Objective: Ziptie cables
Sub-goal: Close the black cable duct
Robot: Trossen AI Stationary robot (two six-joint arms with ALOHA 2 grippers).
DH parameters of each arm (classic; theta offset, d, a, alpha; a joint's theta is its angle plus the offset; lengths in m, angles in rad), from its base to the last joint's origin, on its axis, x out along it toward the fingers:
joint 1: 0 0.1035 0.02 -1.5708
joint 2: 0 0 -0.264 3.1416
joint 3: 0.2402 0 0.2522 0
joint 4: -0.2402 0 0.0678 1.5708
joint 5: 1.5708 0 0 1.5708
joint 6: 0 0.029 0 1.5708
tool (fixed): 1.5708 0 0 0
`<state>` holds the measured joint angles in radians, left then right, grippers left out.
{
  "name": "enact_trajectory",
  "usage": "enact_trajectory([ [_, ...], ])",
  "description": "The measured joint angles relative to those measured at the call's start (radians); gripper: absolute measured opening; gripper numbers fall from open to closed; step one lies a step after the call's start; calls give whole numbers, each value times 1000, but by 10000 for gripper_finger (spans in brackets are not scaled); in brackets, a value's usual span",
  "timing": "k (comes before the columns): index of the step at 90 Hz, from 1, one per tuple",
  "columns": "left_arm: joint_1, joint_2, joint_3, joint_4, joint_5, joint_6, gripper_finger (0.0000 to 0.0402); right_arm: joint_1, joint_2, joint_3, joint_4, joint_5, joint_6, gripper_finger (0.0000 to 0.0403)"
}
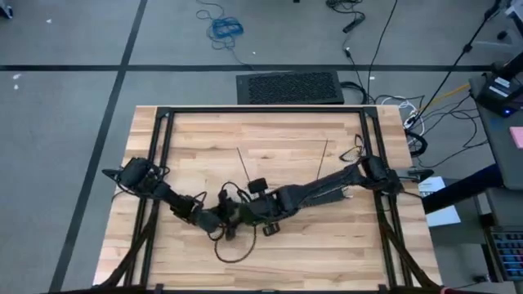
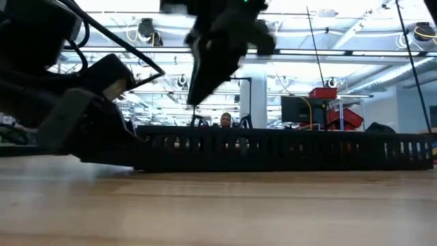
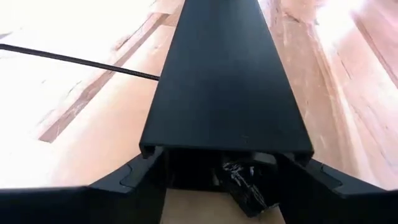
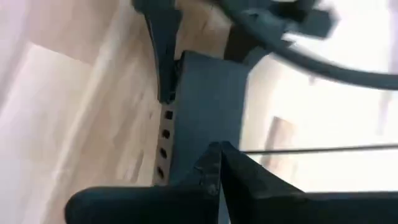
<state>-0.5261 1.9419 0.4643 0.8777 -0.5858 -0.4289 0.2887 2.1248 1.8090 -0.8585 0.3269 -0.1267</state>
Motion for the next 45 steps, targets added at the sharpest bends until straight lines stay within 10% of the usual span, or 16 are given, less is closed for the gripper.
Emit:
enact_trajectory([
  [45, 1, -65, -2, 1, 47, 68, 306, 80, -245, -103, -321, 227, 345, 0],
])
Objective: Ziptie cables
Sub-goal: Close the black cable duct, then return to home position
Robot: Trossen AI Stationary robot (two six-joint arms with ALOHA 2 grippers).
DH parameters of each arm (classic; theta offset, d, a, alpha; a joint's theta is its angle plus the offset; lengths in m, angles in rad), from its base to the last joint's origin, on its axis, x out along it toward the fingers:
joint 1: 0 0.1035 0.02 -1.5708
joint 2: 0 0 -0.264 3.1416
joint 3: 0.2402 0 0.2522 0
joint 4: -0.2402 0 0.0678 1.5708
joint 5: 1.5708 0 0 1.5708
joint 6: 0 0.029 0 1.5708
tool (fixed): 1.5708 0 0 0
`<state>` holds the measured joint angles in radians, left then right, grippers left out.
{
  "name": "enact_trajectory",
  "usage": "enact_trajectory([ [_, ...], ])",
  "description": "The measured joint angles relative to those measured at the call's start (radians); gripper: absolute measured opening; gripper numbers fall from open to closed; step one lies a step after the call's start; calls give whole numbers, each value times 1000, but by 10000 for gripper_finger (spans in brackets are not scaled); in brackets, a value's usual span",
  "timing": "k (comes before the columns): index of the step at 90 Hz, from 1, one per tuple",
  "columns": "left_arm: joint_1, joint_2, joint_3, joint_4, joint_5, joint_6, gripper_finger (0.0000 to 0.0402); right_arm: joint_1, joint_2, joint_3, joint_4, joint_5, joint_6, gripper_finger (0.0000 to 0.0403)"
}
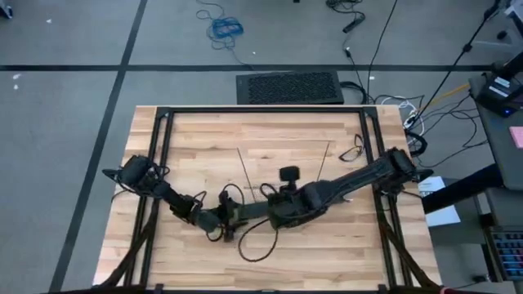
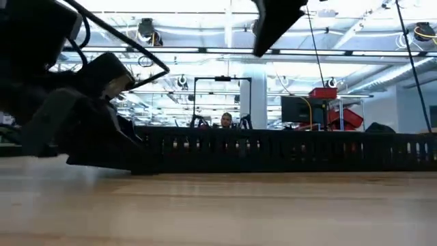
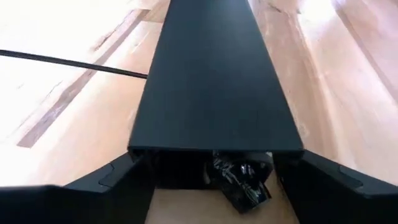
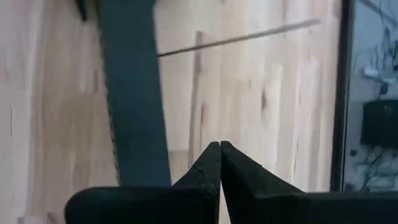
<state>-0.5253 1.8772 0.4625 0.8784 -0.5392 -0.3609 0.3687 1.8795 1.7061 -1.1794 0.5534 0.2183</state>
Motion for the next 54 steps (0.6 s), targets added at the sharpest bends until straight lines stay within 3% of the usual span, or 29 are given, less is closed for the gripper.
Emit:
enact_trajectory([
  [20, -1, -172, 1, -195, -22, -26, 307, 8, -165, -225, 1, 6, 172, 0],
  [32, 4, -260, 3, -182, -28, 18, 307, 30, -287, -420, 52, 6, 300, 0],
  [54, 126, -221, 182, -188, 149, 183, 306, 118, -494, -745, 239, -9, 497, 0],
])
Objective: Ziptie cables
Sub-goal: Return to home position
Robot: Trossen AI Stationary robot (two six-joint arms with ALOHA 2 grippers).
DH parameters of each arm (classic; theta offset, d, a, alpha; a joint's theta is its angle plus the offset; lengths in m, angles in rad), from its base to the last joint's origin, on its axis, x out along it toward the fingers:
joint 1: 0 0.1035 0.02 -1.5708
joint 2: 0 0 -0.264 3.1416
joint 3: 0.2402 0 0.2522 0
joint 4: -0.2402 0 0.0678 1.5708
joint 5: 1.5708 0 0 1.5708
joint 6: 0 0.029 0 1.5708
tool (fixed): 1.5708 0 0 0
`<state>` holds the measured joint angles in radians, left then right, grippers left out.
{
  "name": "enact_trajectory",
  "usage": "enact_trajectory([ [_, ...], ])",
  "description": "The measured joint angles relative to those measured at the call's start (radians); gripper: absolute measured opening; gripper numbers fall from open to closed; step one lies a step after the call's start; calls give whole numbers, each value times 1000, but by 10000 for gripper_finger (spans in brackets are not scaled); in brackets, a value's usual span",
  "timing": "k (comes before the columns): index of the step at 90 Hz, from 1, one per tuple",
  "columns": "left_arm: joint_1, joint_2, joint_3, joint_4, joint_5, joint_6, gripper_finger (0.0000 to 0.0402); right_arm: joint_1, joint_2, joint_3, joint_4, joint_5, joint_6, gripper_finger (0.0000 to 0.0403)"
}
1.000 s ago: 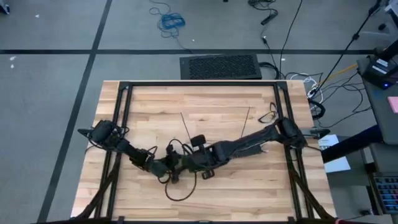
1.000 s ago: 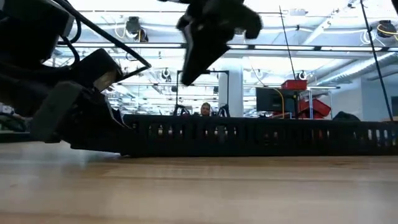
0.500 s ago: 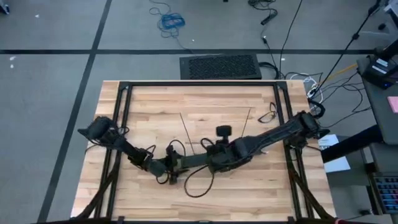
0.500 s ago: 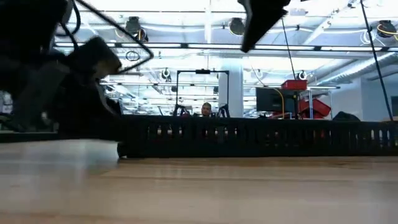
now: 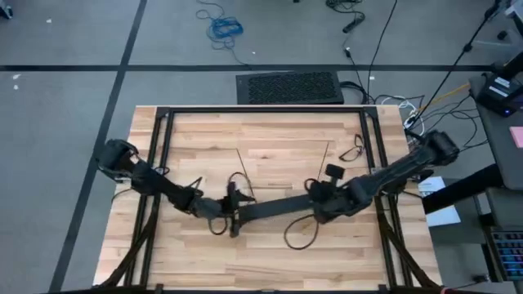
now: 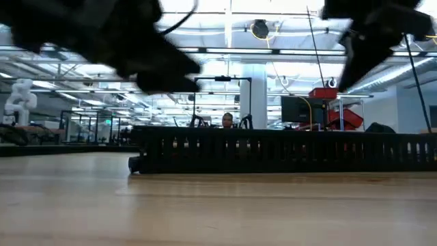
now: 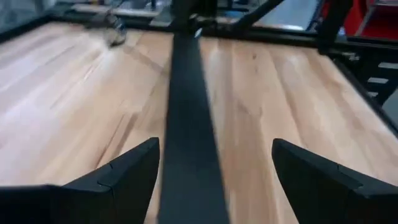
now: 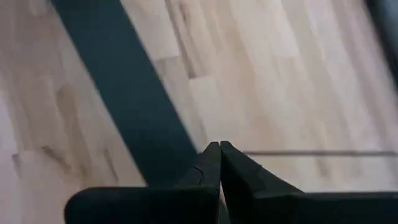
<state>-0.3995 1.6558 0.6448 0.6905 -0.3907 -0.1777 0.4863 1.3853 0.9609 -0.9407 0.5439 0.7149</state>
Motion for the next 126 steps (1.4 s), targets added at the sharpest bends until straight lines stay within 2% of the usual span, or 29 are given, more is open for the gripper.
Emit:
enact_trajectory([
  [14, 87, 73, 171, 6, 68, 137, 306, 72, -72, -130, 6, 0, 162, 0],
  [21, 130, 115, 251, -4, 136, 179, 306, 118, -97, -170, -12, -7, 249, 0],
  [36, 217, 239, 434, -96, 318, 154, 306, 228, -105, -189, -136, -79, 443, 0],
  [52, 262, 417, 612, -165, 401, 136, 306, 328, -105, -189, -299, -80, 626, 0],
  [65, 272, 483, 704, -216, 419, 131, 306, 340, -104, -224, -336, -77, 686, 0],
  [76, 271, 479, 713, -275, 409, 124, 306, 316, -103, -295, -237, -74, 678, 0],
  [90, 242, 396, 708, -472, 289, 106, 306, 305, -103, -365, -136, 2, 712, 0],
  [108, 183, 239, 603, -475, 208, 141, 306, 324, -149, -351, -141, 288, 665, 0],
  [119, 170, 71, 479, -516, 181, 184, 306, 333, -269, -347, -146, 391, 601, 0],
  [126, 163, -45, 373, -569, 103, 187, 305, 349, -378, -347, -140, 466, 546, 0],
])
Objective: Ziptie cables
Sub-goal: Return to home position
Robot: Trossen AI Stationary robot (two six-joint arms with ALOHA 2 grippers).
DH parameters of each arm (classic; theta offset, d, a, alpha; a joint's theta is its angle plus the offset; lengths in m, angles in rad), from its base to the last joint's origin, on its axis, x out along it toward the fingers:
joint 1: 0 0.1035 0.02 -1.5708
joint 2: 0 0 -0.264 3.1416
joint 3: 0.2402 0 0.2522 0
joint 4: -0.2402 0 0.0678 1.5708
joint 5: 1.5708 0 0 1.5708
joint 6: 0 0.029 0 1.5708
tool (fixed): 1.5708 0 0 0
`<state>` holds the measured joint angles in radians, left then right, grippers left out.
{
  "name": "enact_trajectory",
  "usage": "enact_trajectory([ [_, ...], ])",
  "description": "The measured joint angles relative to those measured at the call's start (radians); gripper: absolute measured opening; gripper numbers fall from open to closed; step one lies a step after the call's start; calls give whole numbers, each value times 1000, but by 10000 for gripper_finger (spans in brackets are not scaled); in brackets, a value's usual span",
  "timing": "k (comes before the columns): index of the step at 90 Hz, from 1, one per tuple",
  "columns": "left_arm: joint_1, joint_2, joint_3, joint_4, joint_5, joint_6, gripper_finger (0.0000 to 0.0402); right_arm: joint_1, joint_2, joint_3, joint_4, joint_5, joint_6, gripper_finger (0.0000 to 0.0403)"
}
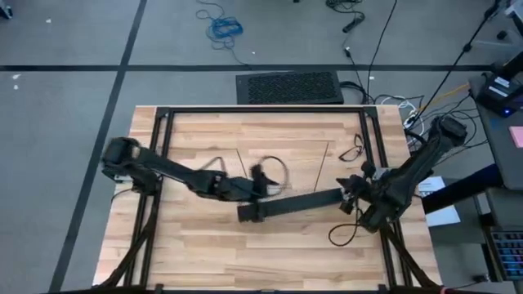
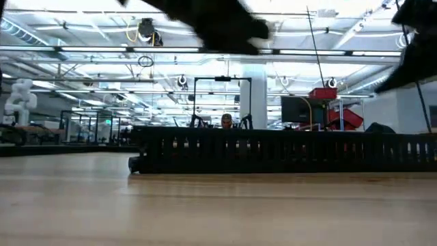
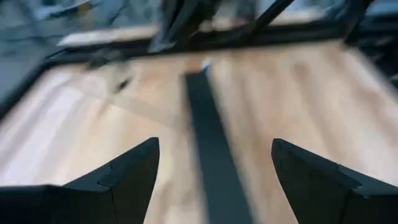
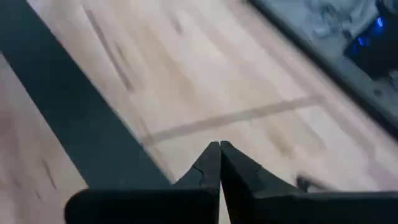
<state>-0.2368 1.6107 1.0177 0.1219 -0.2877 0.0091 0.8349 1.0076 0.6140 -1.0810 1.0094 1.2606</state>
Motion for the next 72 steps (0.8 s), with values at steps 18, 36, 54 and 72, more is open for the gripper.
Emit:
enact_trajectory([
  [18, 17, -308, -279, 56, -48, -21, 305, 18, -315, -5, 249, 105, -398, 0],
  [36, 53, -554, -535, 281, 27, -18, 305, -59, -563, -159, 962, -208, -1138, 0],
  [54, 81, -657, -744, 433, 52, -62, 305, -262, -680, -368, 1198, -385, -1263, 0],
  [72, 71, -709, -858, 500, 60, -107, 305, -467, -685, -538, 1370, -601, -1190, 0],
])
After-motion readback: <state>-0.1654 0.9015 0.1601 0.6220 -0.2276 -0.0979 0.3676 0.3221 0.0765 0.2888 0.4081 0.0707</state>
